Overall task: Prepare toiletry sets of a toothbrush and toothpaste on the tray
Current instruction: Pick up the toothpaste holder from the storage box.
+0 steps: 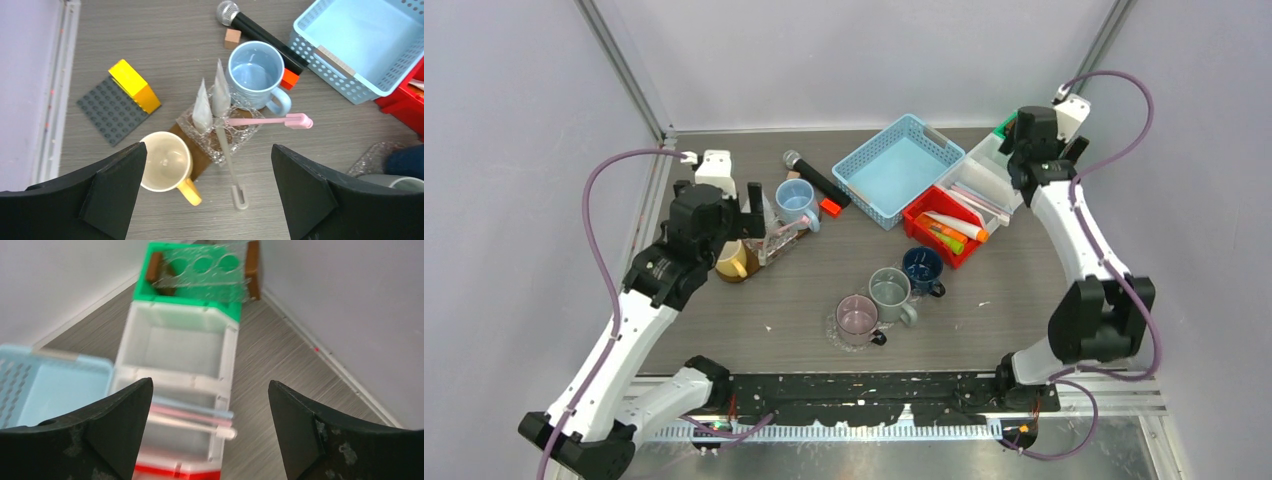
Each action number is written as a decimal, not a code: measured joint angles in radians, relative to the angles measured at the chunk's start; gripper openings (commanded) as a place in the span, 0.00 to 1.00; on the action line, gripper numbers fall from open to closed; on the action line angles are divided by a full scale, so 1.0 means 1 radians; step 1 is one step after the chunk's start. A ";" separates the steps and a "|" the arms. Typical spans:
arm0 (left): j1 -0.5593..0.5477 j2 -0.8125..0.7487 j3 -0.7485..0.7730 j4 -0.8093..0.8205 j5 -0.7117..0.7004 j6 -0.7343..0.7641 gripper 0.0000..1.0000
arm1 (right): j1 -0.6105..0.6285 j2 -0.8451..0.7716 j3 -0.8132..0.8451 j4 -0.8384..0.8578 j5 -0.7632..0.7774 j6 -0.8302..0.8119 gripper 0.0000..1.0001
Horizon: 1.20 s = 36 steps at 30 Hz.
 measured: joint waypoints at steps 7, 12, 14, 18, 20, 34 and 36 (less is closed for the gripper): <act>0.003 -0.110 -0.063 0.060 -0.094 0.094 1.00 | -0.221 0.309 0.244 -0.012 0.018 0.008 0.84; 0.003 -0.186 -0.155 0.130 -0.186 0.151 1.00 | -0.317 0.516 0.421 -0.024 0.009 0.002 0.78; 0.003 -0.200 -0.182 0.162 -0.216 0.167 1.00 | -0.335 0.590 0.487 -0.028 0.002 -0.010 0.76; 0.003 -0.202 -0.221 0.216 -0.255 0.193 1.00 | -0.352 0.712 0.595 -0.025 -0.040 -0.042 0.73; 0.003 -0.198 -0.234 0.233 -0.268 0.210 1.00 | -0.358 0.760 0.636 -0.025 -0.066 -0.056 0.72; 0.003 -0.126 -0.237 0.262 -0.292 0.250 1.00 | -0.374 0.914 0.806 -0.023 -0.185 -0.098 0.59; 0.003 -0.125 -0.237 0.263 -0.292 0.254 1.00 | -0.374 0.914 0.807 -0.025 -0.192 -0.094 0.53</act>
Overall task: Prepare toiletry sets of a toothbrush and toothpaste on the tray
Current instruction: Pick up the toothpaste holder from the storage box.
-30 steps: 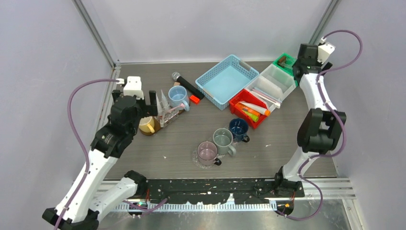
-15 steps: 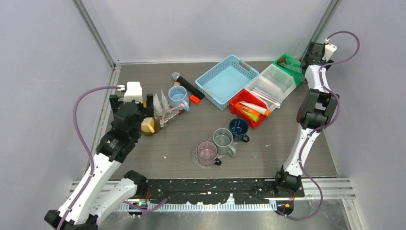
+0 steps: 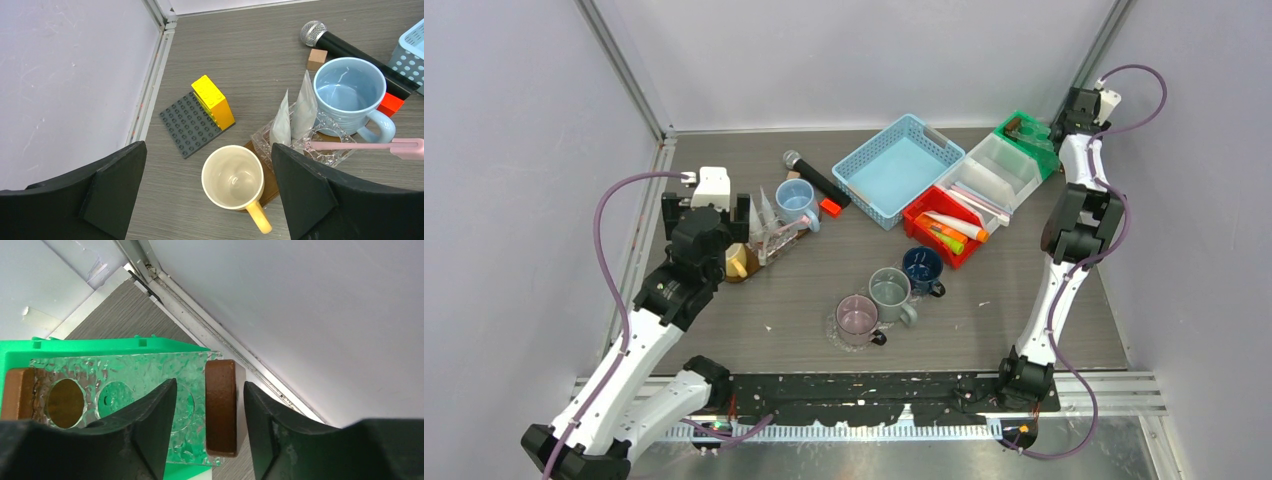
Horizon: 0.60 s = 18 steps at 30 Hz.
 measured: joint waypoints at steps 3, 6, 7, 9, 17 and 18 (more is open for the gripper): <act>0.000 0.000 0.000 0.005 0.000 0.003 1.00 | 0.000 0.000 0.000 -0.001 -0.005 0.004 0.51; 0.000 -0.001 0.000 0.007 0.000 0.004 1.00 | -0.001 0.000 0.005 -0.013 -0.007 0.008 0.48; 0.000 -0.002 0.000 0.008 0.000 0.004 1.00 | -0.001 0.000 0.007 -0.017 -0.007 0.010 0.48; 0.000 -0.003 -0.002 0.012 0.000 0.004 1.00 | -0.001 0.000 0.013 -0.029 -0.007 0.016 0.48; 0.000 -0.010 -0.008 0.014 0.002 0.004 1.00 | -0.002 0.003 0.053 -0.112 -0.013 0.030 0.51; 0.000 -0.010 -0.008 0.014 0.004 0.004 1.00 | -0.002 0.005 0.059 -0.121 -0.014 0.032 0.54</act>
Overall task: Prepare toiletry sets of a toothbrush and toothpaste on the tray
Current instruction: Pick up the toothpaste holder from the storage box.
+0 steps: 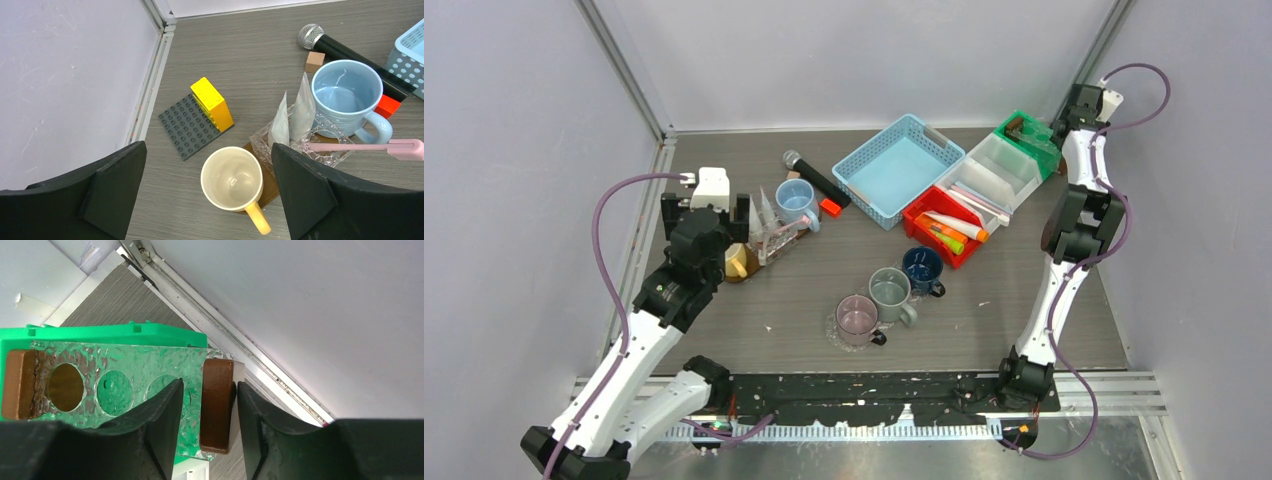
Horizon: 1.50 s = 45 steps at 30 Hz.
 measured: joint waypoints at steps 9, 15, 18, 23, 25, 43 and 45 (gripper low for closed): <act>0.000 -0.008 0.000 0.000 0.005 0.000 1.00 | -0.001 0.013 0.028 -0.083 0.006 0.024 0.63; 0.000 -0.008 -0.001 0.000 0.008 0.000 1.00 | -0.001 0.022 0.042 -0.091 0.011 0.035 0.53; 0.000 -0.008 -0.001 0.000 0.009 0.000 1.00 | 0.000 0.033 0.055 -0.090 0.006 0.043 0.42; 0.000 -0.008 -0.002 0.000 0.013 0.000 1.00 | -0.001 0.033 0.057 -0.094 0.006 0.047 0.26; 0.001 -0.008 -0.002 0.000 0.015 0.000 1.00 | 0.000 0.033 0.056 -0.093 0.007 0.047 0.18; 0.005 -0.055 -0.006 0.000 0.029 -0.002 0.99 | -0.001 -0.201 -0.070 -0.097 0.013 0.022 0.00; 0.006 -0.055 -0.006 0.000 0.031 -0.003 0.99 | -0.001 -0.253 -0.114 -0.073 0.000 0.015 0.00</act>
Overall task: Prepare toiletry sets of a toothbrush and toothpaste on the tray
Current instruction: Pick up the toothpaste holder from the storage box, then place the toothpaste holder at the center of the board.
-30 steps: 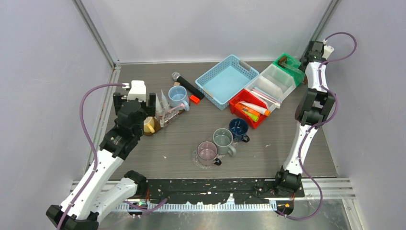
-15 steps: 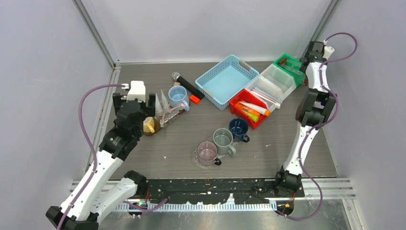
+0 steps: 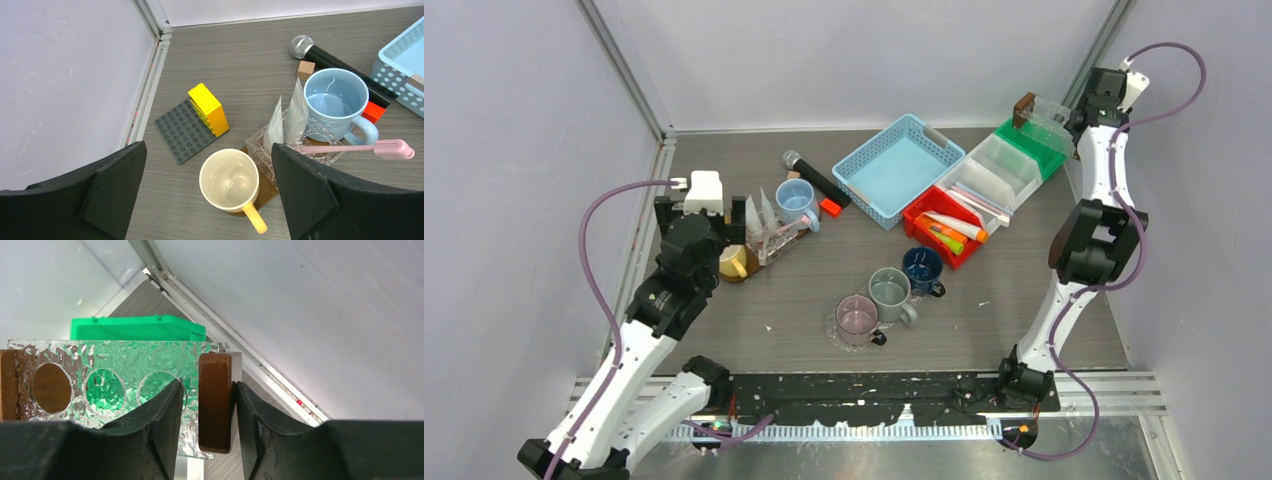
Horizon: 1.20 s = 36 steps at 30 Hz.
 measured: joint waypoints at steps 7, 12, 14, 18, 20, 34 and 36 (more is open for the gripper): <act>0.008 -0.010 0.000 0.000 0.014 -0.005 0.99 | 0.000 -0.209 -0.219 0.089 -0.153 -0.029 0.00; 0.014 -0.031 0.000 0.000 0.027 -0.018 0.99 | 0.017 -0.365 -0.358 0.125 -0.278 -0.056 0.00; 0.016 -0.040 0.000 -0.001 0.030 -0.026 0.99 | 0.035 -0.417 -0.395 0.136 -0.327 -0.071 0.00; 0.019 -0.055 0.000 -0.002 0.047 -0.046 0.99 | 0.130 -0.532 -0.480 0.154 -0.399 -0.113 0.00; 0.018 -0.066 0.000 -0.003 0.057 -0.053 0.99 | 0.197 -0.586 -0.526 0.161 -0.432 -0.135 0.00; 0.019 -0.167 0.000 -0.020 0.090 -0.078 0.99 | 0.572 -0.826 -0.817 0.159 -0.613 -0.194 0.00; 0.019 -0.177 -0.002 -0.020 0.089 -0.077 0.99 | 0.605 -0.837 -0.840 0.163 -0.622 -0.193 0.00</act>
